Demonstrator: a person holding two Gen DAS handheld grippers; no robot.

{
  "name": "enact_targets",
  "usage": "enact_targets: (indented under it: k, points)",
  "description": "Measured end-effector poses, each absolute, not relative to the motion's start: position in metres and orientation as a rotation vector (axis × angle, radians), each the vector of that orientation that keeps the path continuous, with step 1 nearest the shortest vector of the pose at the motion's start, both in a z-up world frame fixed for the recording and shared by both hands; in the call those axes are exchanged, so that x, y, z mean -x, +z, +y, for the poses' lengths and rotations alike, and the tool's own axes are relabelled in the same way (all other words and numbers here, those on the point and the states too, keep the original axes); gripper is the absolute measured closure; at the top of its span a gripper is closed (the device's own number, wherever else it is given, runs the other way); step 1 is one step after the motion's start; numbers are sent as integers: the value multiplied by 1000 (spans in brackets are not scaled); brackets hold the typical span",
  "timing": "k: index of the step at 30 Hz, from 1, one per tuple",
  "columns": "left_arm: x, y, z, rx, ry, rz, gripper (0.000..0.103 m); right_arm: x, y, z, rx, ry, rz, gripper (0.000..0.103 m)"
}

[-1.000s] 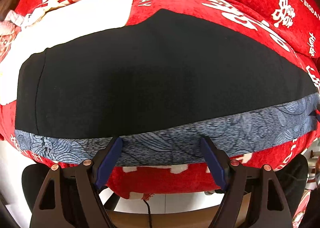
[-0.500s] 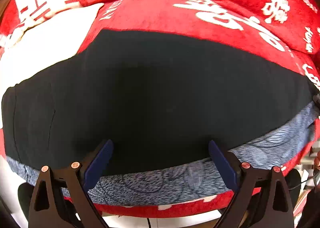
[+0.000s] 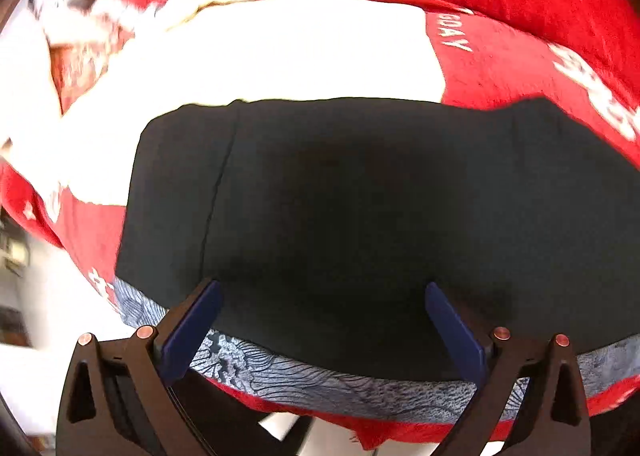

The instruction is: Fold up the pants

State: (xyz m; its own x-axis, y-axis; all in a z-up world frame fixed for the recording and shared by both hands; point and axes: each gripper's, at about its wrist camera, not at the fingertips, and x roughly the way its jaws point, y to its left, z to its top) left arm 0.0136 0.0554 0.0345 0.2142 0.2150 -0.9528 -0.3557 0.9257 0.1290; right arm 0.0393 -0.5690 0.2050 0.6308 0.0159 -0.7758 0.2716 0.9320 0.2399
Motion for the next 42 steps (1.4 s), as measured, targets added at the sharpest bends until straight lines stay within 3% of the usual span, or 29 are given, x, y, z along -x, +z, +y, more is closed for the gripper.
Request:
enact_targets:
  k: [9,13,22,25,26,27,28,33,36,42]
  points:
    - [-26,63,-2,65,229,1179,1,-36,258,-542,-218,-168,790,96]
    - [-28,20,13,73,336,1298,0,-42,212,-551,-208,-241,920,96]
    - [13,31,80,194,450,1266,0,-59,90,-588,-267,-277,1183,94]
    - [25,27,100,258,499,1282,0,-53,85,-593,-302,-279,1167,84]
    - [26,23,109,269,503,1284,0,-52,89,-596,-302,-298,1172,65]
    - [29,23,110,270,507,1286,0,-51,92,-601,-297,-333,1176,39]
    - [30,23,113,266,510,1282,0,-47,97,-607,-289,-388,1166,31]
    - [33,38,82,258,430,1259,0,-31,144,-606,-295,-408,1055,29]
    - [25,36,4,115,261,1266,0,-40,157,-535,-142,-197,1076,20]
    - [44,38,-114,-252,65,1191,0,-32,127,-384,173,152,1183,20]
